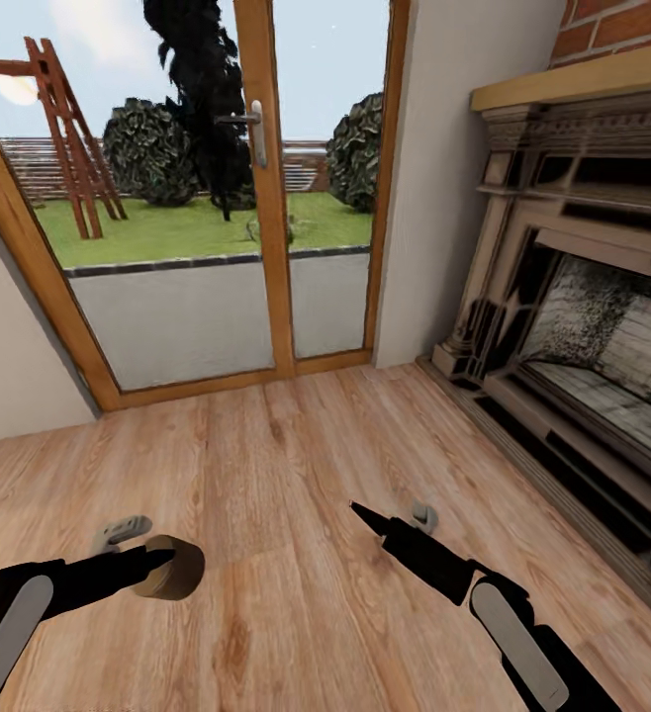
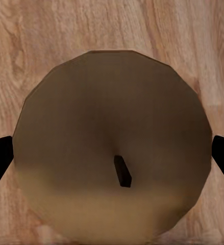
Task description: Place each of the two pumpkins and all three candles from the living room inside a cabinet in the living room (use any cabinet), then make sure every cabinet is closed, and position the cauldron so it is next to a table in the living room.
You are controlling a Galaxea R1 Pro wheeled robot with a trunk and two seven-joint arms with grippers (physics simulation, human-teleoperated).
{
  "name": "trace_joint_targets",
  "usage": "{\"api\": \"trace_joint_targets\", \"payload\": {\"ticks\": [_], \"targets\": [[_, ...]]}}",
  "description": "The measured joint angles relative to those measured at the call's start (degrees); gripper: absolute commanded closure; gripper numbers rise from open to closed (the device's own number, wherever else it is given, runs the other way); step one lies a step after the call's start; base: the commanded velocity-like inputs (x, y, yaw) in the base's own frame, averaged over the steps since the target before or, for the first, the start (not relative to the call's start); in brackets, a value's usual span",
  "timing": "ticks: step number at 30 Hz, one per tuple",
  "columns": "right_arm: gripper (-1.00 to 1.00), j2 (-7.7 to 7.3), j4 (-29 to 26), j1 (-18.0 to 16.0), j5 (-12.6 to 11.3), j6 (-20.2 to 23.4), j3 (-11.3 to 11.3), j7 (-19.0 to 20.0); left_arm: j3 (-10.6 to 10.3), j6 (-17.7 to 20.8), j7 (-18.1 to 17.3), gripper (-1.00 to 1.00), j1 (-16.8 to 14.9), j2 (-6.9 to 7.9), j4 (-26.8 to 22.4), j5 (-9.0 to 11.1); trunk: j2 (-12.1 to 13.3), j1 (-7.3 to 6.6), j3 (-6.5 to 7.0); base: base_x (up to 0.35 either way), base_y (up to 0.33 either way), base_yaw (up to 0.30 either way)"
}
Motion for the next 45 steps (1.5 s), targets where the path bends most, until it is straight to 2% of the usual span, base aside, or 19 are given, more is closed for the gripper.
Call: {"api": "trace_joint_targets", "payload": {"ticks": [2,7,16,21,34,45], "targets": [[-1.00,0.00,0.1,0.0,0.0,0.0,-0.1,0.1,-0.3,0.0,0.0,1.00,0.0,-0.04,0.0,0.1,0.0,0.00,0.05,-0.335,0.000,-0.278],[-1.00,0.00,0.4,0.0,0.0,0.0,-0.3,0.3,-1.5,0.0,0.0,1.00,0.0,-0.04,0.0,0.1,2.0,-1.09,1.06,-0.335,0.000,-0.278],[-1.00,0.00,0.5,0.0,-0.3,0.0,-0.3,0.3,-1.9,0.0,0.0,1.00,0.1,-0.07,0.0,0.1,5.6,-3.07,2.94,-0.335,0.000,-0.278],[-1.00,0.00,0.5,0.0,-0.3,0.0,-0.3,0.3,-1.8,0.0,0.0,1.00,0.0,-0.03,0.0,0.1,5.6,-3.09,3.09,-0.253,0.000,-0.278],[-1.00,0.00,1.4,0.0,-0.7,0.1,-0.3,0.7,-1.6,-0.1,0.0,1.00,0.1,-0.07,0.0,0.4,5.6,-3.11,3.52,-0.020,-0.007,-0.278],[-1.00,0.00,2.4,0.0,-1.1,0.1,-0.3,1.8,-1.9,-0.1,0.0,1.00,0.1,-0.07,0.0,0.6,5.6,-3.09,3.91,-0.168,-0.202,-0.278]]}}
